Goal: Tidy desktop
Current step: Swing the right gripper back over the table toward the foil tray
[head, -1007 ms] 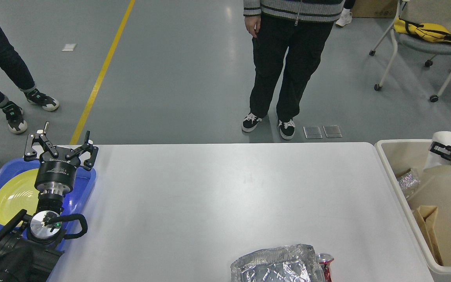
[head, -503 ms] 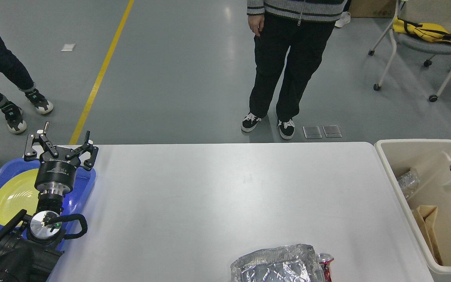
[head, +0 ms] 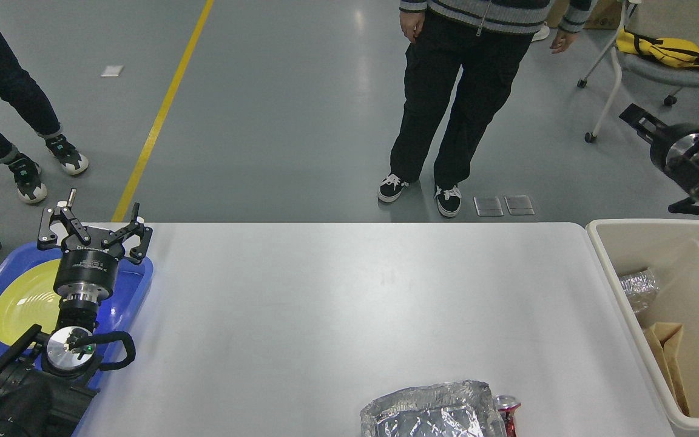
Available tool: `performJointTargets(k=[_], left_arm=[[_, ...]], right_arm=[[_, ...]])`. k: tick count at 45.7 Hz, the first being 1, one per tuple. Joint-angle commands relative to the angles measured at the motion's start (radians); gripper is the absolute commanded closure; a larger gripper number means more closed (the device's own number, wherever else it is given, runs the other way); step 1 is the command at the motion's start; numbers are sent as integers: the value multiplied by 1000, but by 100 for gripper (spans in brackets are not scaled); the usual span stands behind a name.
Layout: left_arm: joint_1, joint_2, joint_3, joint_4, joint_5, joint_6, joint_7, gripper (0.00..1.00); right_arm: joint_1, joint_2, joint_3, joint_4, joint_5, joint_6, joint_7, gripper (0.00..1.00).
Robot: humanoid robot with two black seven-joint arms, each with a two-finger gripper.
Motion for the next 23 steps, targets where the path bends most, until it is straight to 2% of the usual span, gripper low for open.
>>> performJointTargets(k=[1,9,16,23], left_arm=[[0,0,0,-1,0,0,0,3],[0,0,0,-1,0,0,0,3],[0,0,0,1,0,0,0,3],[0,0,0,-1,0,0,0,3]], right_arm=[[260,-73,-7,382,-76,4,6,0],[438,-142,-6,835,-292,4,63,0],[526,-188,-4,1191,-477,4,62,0],[587,-187,-18,1400,-487,7,63,0]])
